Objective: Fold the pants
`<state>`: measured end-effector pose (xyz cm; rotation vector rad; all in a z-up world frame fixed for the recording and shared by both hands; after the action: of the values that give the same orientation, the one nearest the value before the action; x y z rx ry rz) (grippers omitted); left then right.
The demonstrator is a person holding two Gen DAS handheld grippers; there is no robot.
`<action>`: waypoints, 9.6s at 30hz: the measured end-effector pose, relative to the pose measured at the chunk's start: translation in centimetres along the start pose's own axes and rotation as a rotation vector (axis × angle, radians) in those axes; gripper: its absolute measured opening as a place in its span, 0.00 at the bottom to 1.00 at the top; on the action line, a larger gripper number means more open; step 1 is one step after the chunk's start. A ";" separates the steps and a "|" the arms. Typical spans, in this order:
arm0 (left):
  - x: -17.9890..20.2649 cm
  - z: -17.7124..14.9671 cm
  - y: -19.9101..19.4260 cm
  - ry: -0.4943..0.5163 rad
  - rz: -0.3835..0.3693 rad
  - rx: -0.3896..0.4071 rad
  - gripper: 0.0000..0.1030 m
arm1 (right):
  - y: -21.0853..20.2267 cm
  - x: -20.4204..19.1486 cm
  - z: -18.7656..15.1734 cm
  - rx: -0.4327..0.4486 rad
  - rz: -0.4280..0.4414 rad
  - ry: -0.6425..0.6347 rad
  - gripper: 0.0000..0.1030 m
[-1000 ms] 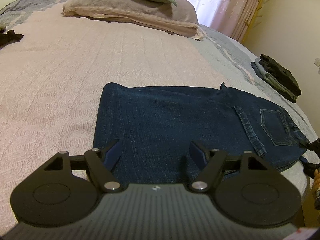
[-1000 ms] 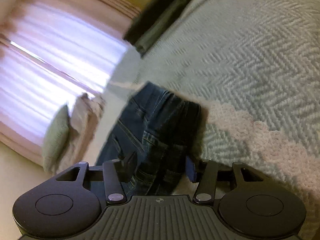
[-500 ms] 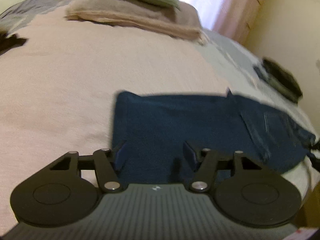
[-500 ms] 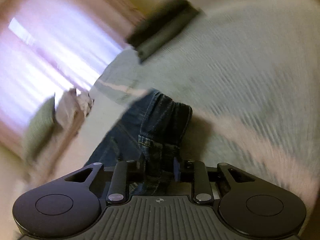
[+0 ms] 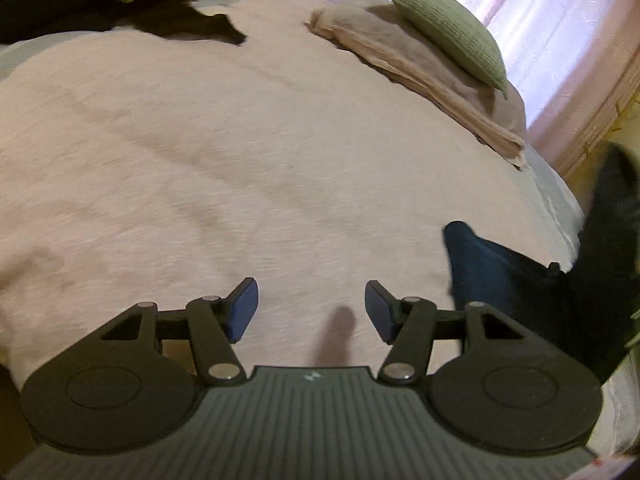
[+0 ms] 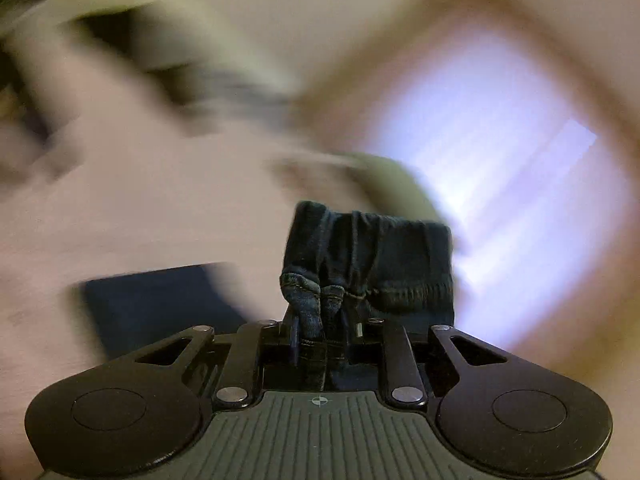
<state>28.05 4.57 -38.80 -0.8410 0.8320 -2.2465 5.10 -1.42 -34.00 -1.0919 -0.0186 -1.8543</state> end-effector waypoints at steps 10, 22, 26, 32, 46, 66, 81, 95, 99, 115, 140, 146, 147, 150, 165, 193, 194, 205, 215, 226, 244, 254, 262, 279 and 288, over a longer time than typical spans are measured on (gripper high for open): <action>-1.3 -1.4 -1.6 0.033 -0.016 -0.002 0.54 | 2.7 -5.4 0.2 -0.059 0.112 -0.114 0.15; -0.9 -1.9 -1.5 0.068 0.006 0.013 0.56 | -0.9 -7.0 -1.6 -0.049 0.138 -0.148 0.15; -0.1 -2.1 -1.3 0.104 0.037 0.015 0.58 | 0.9 -8.3 -2.2 -0.079 0.139 -0.176 0.18; 0.6 -2.1 -1.5 0.121 0.075 -0.011 0.59 | 0.9 -7.1 -1.4 -0.118 0.150 -0.079 0.32; 9.2 -2.2 -5.2 0.237 -0.085 0.035 0.40 | -5.2 11.7 -10.7 -0.148 0.098 1.117 0.34; 16.2 -1.6 -0.6 0.349 -0.219 -0.026 0.27 | -1.8 13.7 -15.5 -0.171 0.125 1.223 0.20; 13.9 0.1 4.6 0.032 -0.417 -0.198 0.21 | 0.4 12.7 -17.2 -0.206 0.143 1.257 0.20; 12.6 -2.1 4.7 0.156 -0.285 -0.107 0.06 | 1.0 12.3 -17.0 -0.238 0.152 1.234 0.20; 12.4 -2.1 4.7 0.118 -0.293 -0.107 0.08 | 1.4 11.8 -16.1 -0.286 0.134 1.141 0.20; 24.5 0.1 8.1 0.485 -0.175 -0.020 0.07 | 9.0 11.9 -9.6 -0.184 0.197 1.007 0.20; 21.7 -5.7 1.1 0.545 -0.001 -0.031 0.16 | -1.3 9.0 -12.5 -0.308 0.138 1.034 0.20; 21.0 -6.4 -3.2 0.533 -0.029 -0.002 0.22 | -5.0 8.4 -10.8 -0.285 0.135 1.077 0.20; 20.6 -6.7 -4.0 0.531 -0.035 0.006 0.24 | -5.8 8.2 -10.7 -0.282 0.133 1.084 0.21; 19.3 -7.6 -5.9 0.526 -0.060 0.023 0.28 | -7.9 7.3 -10.3 -0.288 0.097 1.101 0.22; 17.6 3.4 1.7 0.590 -0.240 -0.005 0.33 | -1.9 12.5 -14.5 -0.285 -0.026 1.360 0.38; 28.5 5.9 16.3 1.243 -0.401 -0.424 0.04 | 2.2 6.3 -8.8 -0.790 -0.250 1.251 0.38; 28.5 6.4 15.7 1.283 -0.396 -0.390 0.04 | 1.8 6.9 -8.4 -0.798 -0.277 1.298 0.38; 22.5 5.7 14.2 1.167 -0.466 -0.475 0.07 | 4.6 2.4 -3.5 -0.783 -0.104 1.261 0.38; 23.2 9.0 9.7 0.992 -0.285 -0.575 0.30 | 1.1 7.8 -2.5 -0.800 0.014 1.434 0.38; 24.0 8.9 6.1 0.711 -0.089 -0.563 0.40 | 2.6 12.8 -5.4 -0.740 0.261 1.287 0.53; 17.3 6.0 6.5 0.289 -0.069 -0.435 0.64 | 2.6 20.7 -21.4 -0.601 0.428 1.409 0.56; 11.4 3.1 13.8 -0.100 -0.356 -0.580 0.62 | 8.0 18.9 -26.7 -0.419 0.685 1.748 0.56; 13.4 2.6 14.8 -0.081 -0.384 -0.573 0.37 | 12.2 18.9 -26.1 -0.389 0.783 1.743 0.30; 42.9 6.3 13.4 0.207 -0.480 -0.621 0.28 | -0.1 39.3 -34.0 -0.334 0.454 1.930 0.17; 76.9 1.9 21.3 0.263 -0.657 -0.643 0.28 | -3.6 65.4 -50.8 -0.291 0.216 1.878 0.17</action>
<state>-12.03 -63.25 -26.07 -1.2614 1.6498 -2.7233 -41.41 -68.22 -18.31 0.7748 1.3628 -2.0035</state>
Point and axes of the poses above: each gripper's, at about its wrist camera, not at the fingertips, and y roughly the way its jaws point, x to its right, z to its top, the point moved 3 cm from there along y, roughly the way its jaws point, and after that the axes turned 4 degrees about z, right-handed, at the moved point
